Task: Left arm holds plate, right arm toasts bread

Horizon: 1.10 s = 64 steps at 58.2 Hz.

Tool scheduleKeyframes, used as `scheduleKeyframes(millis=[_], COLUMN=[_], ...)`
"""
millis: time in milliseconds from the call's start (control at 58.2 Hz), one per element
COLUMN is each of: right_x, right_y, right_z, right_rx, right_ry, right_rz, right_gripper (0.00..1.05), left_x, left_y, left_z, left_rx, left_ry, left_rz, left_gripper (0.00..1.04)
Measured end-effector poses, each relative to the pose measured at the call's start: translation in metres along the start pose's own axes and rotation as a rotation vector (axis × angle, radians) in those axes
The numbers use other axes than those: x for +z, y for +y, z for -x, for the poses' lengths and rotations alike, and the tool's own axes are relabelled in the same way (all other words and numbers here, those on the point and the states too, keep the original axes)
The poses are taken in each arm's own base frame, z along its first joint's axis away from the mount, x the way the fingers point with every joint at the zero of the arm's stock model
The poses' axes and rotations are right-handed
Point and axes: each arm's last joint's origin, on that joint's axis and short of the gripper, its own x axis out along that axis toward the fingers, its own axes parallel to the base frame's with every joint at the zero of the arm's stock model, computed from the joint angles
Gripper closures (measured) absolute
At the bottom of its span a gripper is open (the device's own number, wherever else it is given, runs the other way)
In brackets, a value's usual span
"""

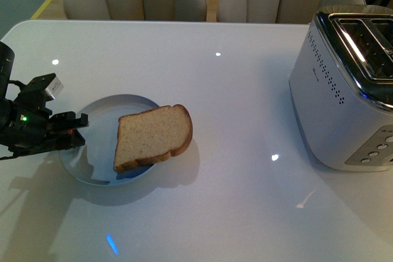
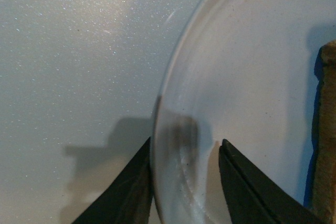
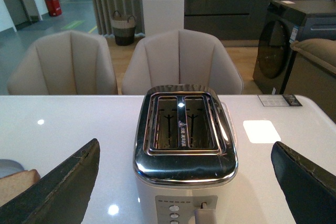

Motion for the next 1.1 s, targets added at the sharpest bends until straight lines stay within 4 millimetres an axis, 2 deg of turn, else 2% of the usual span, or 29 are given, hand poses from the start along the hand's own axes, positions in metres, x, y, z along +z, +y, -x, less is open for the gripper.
scheduleKeyframes(millis=[189, 533, 722, 911, 1100], right_x=[0.000, 0.000, 0.000, 0.000, 0.000], right_y=[0.000, 0.000, 0.000, 0.000, 0.000], right_z=[0.000, 0.000, 0.000, 0.000, 0.000], right_rx=[0.000, 0.000, 0.000, 0.000, 0.000], right_ry=[0.000, 0.000, 0.000, 0.000, 0.000], right_rz=[0.000, 0.000, 0.000, 0.000, 0.000], right_gripper=[0.09, 0.09, 0.09, 0.09, 0.09], left_x=[-0.003, -0.005, -0.006, -0.007, -0.007], left_y=[-0.002, -0.015, -0.032, -0.056, -0.096], left_z=[0.000, 0.029, 0.056, 0.081, 0.117], left_rx=[-0.056, -0.143, -0.197, -0.191, -0.223], left_ry=[0.011, -0.038, -0.084, -0.116, -0.154], left_rz=[0.058, 0.144, 0.213, 0.280, 0.278], left_gripper=[1.02, 1.02, 1.02, 1.02, 1.02])
